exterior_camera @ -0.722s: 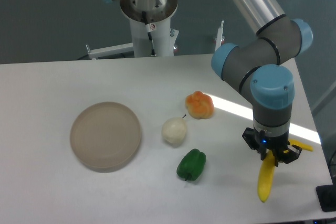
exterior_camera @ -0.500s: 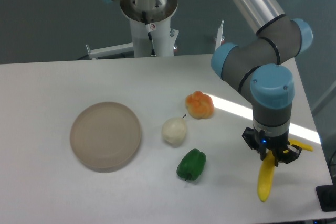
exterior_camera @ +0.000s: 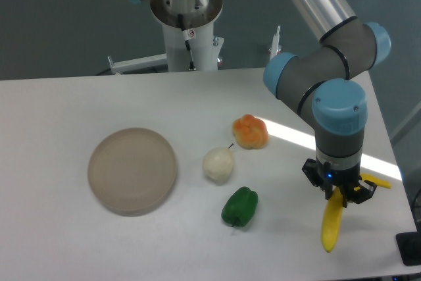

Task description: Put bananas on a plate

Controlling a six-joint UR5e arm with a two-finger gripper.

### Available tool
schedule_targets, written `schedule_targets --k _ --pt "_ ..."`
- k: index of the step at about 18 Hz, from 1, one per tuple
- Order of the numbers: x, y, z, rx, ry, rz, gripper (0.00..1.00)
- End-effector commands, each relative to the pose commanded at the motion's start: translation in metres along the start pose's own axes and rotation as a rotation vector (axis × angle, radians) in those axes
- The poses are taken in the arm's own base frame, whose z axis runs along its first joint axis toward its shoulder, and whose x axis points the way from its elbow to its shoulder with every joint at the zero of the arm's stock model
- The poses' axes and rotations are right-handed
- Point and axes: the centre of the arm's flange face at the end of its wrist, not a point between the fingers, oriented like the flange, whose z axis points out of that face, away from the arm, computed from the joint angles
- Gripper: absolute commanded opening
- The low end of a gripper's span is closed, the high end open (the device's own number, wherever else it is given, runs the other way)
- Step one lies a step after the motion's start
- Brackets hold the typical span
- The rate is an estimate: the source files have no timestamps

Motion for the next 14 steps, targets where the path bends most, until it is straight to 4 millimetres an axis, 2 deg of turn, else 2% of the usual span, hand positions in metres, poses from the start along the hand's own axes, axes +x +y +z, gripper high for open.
schedule_targets --k 3,4,9,11,14 --pt "0.000 0.000 -0.002 0.000 -0.003 -0.008 0.37" --pt "0.000 0.001 -0.011 0.010 -0.011 -0.009 0.37" --pt "0.017 -0.005 -0.017 0.011 0.003 -0.070 0.37" --pt "0.030 -0.021 -0.031 0.023 -0.004 -0.072 0.37" --pt "0.047 -0.028 -0.053 0.036 -0.010 -0.133 0.37"
